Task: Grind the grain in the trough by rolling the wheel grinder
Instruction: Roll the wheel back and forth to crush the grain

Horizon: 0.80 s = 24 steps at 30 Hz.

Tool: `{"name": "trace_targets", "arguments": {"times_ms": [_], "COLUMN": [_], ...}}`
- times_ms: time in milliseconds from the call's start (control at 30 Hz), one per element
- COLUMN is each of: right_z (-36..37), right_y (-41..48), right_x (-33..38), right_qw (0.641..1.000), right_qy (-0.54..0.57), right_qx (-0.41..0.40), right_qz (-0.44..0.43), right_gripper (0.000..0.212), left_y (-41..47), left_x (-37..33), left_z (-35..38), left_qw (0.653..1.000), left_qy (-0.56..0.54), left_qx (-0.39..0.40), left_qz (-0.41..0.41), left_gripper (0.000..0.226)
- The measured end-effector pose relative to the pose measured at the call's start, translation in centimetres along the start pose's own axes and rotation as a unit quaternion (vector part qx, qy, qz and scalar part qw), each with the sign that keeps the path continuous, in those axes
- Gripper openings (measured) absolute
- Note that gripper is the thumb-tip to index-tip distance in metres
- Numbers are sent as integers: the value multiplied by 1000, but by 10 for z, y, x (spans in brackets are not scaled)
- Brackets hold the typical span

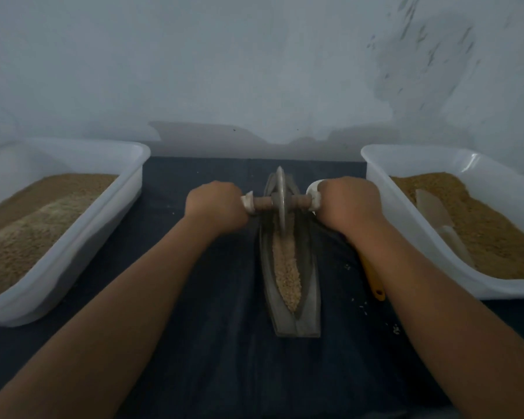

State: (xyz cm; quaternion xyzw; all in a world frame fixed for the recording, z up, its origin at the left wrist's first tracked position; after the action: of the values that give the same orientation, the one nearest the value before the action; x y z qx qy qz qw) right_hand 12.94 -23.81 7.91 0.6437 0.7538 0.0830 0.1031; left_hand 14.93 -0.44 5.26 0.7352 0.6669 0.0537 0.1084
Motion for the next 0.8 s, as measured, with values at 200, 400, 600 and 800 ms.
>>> {"name": "trace_targets", "arguments": {"times_ms": [200, 400, 600, 800], "right_z": [-5, 9, 14, 23], "right_y": [-56, -55, 17, -39], "right_x": [-2, -7, -12, -18], "right_qw": [965, 976, 998, 983], "right_qy": [0, -7, -62, 29], "right_qx": [257, 211, -30, 182], "right_qz": [-61, -55, -4, -22], "right_gripper": [12, 17, 24, 15], "left_y": [-66, -73, 5, -50], "left_x": [7, 9, 0, -7], "left_z": [3, 9, -1, -12], "left_qw": [977, 983, 1000, 982], "left_qy": [-40, -29, 0, 13], "left_qx": [178, 146, -2, 145], "left_qz": [107, 106, -9, 121], "left_gripper": [19, 26, 40, 15]}}
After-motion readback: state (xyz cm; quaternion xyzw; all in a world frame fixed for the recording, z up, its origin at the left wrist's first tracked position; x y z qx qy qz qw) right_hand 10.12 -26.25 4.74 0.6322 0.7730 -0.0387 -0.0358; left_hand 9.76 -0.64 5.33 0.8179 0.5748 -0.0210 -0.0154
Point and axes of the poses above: each hand's wrist, its own y-axis towards the middle knuckle, its own z-axis out of the palm, x = y × z, the point moved 6 cm from there along y, towards the middle knuckle, and after that the axes turned 4 degrees about -x, right-handed, at the moved point
